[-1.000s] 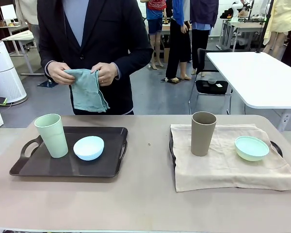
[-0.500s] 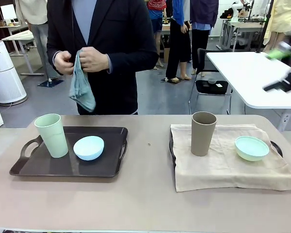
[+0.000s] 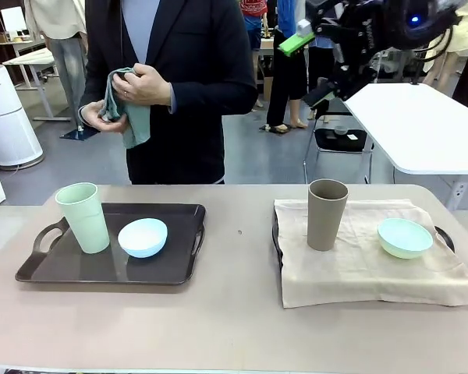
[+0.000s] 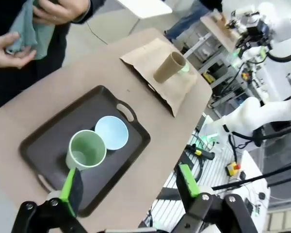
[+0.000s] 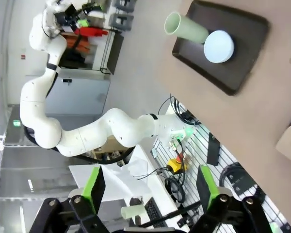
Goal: Set up a tray with a mat and arrange the tableware.
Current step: Pick up the Picnic Bowl and Reusable plastic cup from the Handle tray in front of the human's position and hold them in the air.
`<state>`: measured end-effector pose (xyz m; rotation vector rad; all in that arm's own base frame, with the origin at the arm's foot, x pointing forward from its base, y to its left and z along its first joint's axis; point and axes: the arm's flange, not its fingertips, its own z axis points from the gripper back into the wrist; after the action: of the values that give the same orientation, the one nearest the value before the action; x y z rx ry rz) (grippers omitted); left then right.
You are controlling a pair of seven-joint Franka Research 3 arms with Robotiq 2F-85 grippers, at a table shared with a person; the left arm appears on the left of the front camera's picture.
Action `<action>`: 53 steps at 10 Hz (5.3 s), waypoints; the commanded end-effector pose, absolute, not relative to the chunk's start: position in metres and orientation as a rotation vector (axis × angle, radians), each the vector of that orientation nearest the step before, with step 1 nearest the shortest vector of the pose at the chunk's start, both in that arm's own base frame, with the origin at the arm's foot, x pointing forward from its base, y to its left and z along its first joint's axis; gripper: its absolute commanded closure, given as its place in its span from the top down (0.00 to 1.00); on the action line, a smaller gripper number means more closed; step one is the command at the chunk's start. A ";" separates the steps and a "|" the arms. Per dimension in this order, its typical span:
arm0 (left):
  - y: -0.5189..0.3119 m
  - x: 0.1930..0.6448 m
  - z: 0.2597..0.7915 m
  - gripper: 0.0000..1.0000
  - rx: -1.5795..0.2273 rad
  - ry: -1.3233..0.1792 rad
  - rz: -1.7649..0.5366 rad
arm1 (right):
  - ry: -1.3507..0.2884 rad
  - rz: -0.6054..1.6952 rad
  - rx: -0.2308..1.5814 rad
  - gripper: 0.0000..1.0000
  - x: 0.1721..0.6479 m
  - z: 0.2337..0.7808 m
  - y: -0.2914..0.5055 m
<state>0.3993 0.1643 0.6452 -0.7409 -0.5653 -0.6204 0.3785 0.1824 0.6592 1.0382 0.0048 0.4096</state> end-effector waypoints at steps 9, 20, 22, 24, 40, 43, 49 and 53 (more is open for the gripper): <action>0.215 0.470 0.565 1.00 -0.731 -0.658 -1.844 | -0.185 -0.097 0.111 0.98 0.404 0.558 0.426; 0.177 0.527 0.449 1.00 -0.746 -0.591 -1.431 | -0.348 0.115 -0.041 0.98 0.432 0.422 0.516; 0.184 0.535 0.446 1.00 -0.735 -0.559 -1.479 | -0.320 0.137 -0.037 0.98 0.419 0.416 0.504; 0.184 0.536 0.444 1.00 -0.746 -0.561 -1.467 | -0.329 0.140 -0.022 0.98 0.427 0.411 0.517; 0.212 0.546 0.371 1.00 -0.875 -0.674 -1.720 | -0.150 0.162 0.051 0.98 0.433 0.344 0.576; 0.213 0.545 0.372 1.00 -0.893 -0.625 -1.720 | -0.178 0.173 0.083 0.98 0.439 0.343 0.583; 0.214 0.547 0.367 1.00 -0.904 -0.652 -1.713 | -0.182 0.160 0.063 0.98 0.441 0.341 0.581; 0.214 0.547 0.367 1.00 -0.904 -0.652 -1.713 | -0.182 0.160 0.063 0.98 0.441 0.341 0.581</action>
<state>0.5471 0.2134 0.3664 -0.9106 -0.6382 -1.6920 0.4408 0.5809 0.3403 0.0597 -0.1842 0.1601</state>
